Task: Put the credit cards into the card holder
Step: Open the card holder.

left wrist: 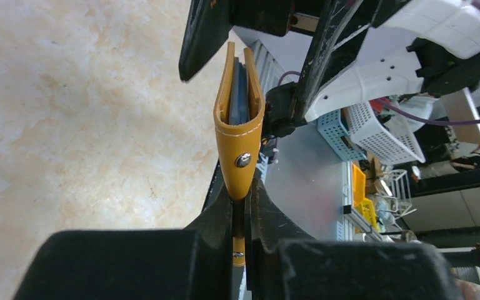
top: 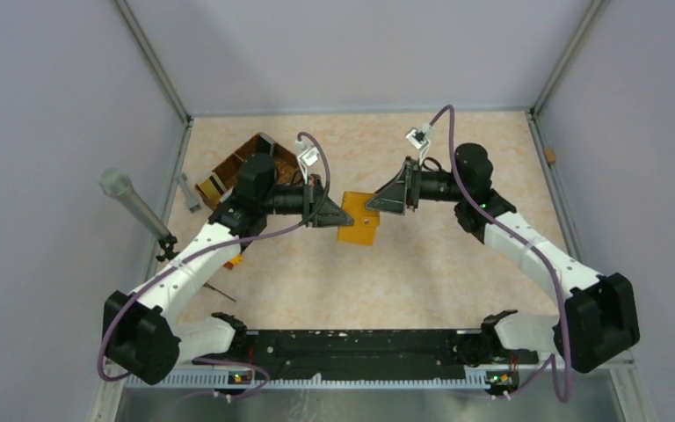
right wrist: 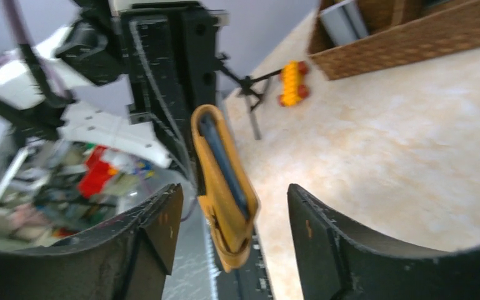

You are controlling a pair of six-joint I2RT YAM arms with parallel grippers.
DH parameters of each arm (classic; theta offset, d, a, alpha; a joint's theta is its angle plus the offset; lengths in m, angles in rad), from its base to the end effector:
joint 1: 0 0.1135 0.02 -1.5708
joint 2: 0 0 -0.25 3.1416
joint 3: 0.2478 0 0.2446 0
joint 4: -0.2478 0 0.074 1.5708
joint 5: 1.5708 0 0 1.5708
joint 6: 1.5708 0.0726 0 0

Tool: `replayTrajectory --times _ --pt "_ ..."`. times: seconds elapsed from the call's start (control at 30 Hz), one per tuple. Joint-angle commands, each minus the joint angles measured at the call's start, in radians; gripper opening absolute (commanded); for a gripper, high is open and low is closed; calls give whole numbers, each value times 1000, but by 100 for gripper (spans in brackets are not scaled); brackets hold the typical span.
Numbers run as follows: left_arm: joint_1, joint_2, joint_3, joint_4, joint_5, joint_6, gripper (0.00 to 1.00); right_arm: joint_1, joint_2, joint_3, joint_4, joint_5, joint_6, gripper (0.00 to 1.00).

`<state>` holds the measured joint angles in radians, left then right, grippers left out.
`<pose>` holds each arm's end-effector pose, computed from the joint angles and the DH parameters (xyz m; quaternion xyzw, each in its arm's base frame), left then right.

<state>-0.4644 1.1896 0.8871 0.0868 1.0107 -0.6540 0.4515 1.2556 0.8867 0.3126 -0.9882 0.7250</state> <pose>0.2239 -0.1809 0.3081 0.2376 0.7074 -0.6107 0.2649 0.2427 0.1850 0.3152 -0.2355 0.6782 0.6223 0.3119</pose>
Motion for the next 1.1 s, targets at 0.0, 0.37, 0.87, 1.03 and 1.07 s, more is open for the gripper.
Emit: replayTrajectory --times 0.0,0.37,0.87,1.03,1.07 --pt "23 11 127 -389 -73 277 0 9 -114 121 -360 232 -303 66" --pt "66 131 149 -502 104 361 0 45 -159 160 -464 64 -475 58" --pt "41 103 107 -428 283 339 0 168 47 233 -748 -3 -749 52" --pt "40 100 104 -407 297 325 0 213 81 235 -773 -12 -777 51" --pt "40 101 102 -406 297 323 0 223 85 231 -758 -14 -772 50"
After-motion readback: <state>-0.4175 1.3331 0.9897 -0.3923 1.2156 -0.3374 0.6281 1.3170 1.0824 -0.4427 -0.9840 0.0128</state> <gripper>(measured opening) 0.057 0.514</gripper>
